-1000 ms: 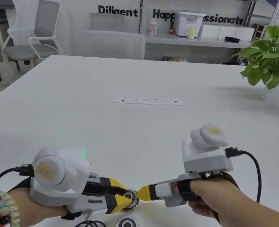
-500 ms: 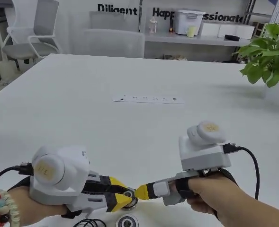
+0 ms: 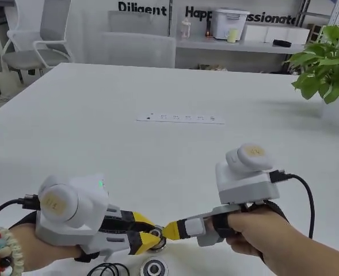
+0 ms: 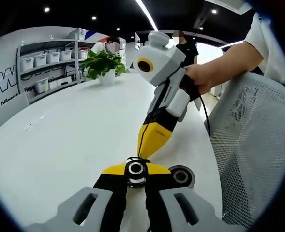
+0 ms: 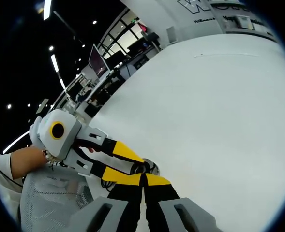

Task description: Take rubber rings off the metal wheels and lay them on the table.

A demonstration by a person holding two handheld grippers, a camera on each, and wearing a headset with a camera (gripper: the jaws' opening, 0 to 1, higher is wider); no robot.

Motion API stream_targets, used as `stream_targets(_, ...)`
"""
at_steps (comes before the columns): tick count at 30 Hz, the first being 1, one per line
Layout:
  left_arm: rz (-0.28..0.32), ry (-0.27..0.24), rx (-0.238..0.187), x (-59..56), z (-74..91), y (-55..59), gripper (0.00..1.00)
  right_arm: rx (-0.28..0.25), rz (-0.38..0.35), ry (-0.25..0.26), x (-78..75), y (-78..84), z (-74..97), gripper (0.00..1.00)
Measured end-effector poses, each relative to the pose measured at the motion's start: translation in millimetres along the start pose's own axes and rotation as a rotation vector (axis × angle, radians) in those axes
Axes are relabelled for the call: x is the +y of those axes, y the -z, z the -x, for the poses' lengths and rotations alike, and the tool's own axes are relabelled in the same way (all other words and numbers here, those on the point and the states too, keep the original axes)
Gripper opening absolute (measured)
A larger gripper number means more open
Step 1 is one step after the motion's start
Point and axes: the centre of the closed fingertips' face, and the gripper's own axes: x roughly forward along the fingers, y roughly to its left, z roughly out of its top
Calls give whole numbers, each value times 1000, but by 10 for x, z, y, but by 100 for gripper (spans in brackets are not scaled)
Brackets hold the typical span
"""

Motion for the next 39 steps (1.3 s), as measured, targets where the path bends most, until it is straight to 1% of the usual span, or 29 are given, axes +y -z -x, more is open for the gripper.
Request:
stream_targets(12, -1, 2, -1, -2, -3, 0, 9, -2, 12, -11, 37, -15, -7, 0)
stream_targets(16, -1, 2, -3, -2, -4, -1, 9, 1, 49, -5, 65, -21, -19, 0)
stream_targets(17, -1, 1, -3, -3, -5, -1, 9, -1, 49, -13, 80, -25, -21, 0)
stream_targets(18, -1, 0, -3, -2, -5, -1, 9, 1, 31, -72, 191, -19, -26, 0)
stream_targets(19, 0, 0, -3, -3, -5, -1, 9, -59, 26, -97, 246, -125, -37, 0)
stream_targets(20, 1, -1, -3, -2, -6, -1, 9, -20, 38, -48, 182, -82, -19, 0)
stream_targets(21, 1, -1, -3, -3, -7, -2, 9, -13, 103, -16, 133, -86, -18, 0)
stream_targets(22, 1, -2, -3, -3, -8, -2, 9, -13, 122, -12, 153, -81, -21, 0)
stream_targets(23, 1, -2, -3, -3, -9, -3, 9, -14, 101, -23, 185, -76, -34, 0)
stream_targets(30, -5, -7, -4, -5, -9, -4, 9, -15, 92, -10, 143, -73, -28, 0)
stream_targets(35, -4, -10, -8, -10, -11, -9, 9, -3, 97, 11, 92, -37, -32, 0)
stream_targets(39, -6, -9, -9, -12, -14, -10, 9, 0, 84, 17, 56, -24, -31, 0)
